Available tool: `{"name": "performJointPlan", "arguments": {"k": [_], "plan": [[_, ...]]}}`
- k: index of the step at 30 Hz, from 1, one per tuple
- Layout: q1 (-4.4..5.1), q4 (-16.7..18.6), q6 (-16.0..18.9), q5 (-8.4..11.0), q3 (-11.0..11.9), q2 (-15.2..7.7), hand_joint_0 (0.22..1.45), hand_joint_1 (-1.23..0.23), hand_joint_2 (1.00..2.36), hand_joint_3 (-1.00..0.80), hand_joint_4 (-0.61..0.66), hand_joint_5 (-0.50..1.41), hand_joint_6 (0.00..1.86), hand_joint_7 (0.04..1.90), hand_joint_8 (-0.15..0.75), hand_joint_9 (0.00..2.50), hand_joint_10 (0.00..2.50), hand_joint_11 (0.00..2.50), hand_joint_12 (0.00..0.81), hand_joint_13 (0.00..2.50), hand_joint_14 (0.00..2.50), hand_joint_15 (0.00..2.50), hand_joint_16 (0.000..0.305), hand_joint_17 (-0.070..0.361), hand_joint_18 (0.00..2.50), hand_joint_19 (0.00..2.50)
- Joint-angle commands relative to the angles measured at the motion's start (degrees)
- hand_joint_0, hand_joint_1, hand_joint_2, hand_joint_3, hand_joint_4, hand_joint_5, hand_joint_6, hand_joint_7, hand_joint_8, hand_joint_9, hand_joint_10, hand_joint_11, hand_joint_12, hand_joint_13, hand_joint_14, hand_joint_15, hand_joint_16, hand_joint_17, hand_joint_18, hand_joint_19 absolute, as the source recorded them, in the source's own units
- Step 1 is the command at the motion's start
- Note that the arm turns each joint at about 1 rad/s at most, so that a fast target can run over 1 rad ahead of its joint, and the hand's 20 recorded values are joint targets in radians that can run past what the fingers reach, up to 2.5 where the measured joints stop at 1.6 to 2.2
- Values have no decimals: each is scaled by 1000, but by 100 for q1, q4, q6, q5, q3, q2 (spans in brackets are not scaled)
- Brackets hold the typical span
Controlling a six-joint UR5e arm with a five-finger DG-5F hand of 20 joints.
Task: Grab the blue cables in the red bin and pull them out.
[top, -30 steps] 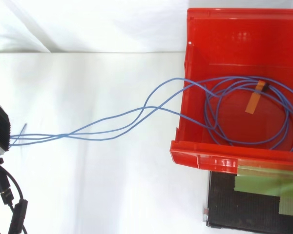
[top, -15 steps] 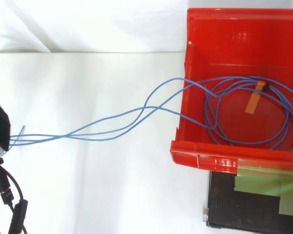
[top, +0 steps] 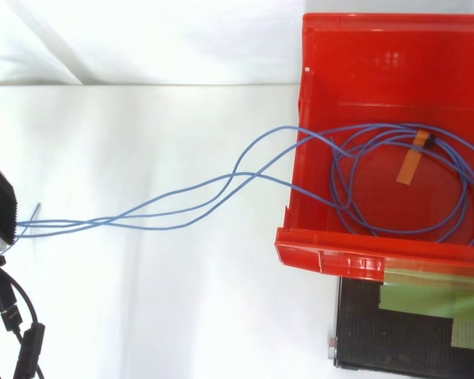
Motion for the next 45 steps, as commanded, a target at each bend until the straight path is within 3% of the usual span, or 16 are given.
{"name": "performJointPlan", "arguments": {"k": [1, 45], "plan": [[0, 0, 0, 0, 3, 0, 766, -900, 1000, -1000, 186, 755, 845, 535, 278, 758, 1442, 1092, 347, 817, 1494, 1022, 42, 95, 814, 1201], [0, 0, -17, 0, -6, 0, 755, -909, 1000, -1000, 226, 593, 916, 460, 290, 720, 1361, 1122, 358, 799, 1492, 1031, 45, 101, 784, 1206]]}}
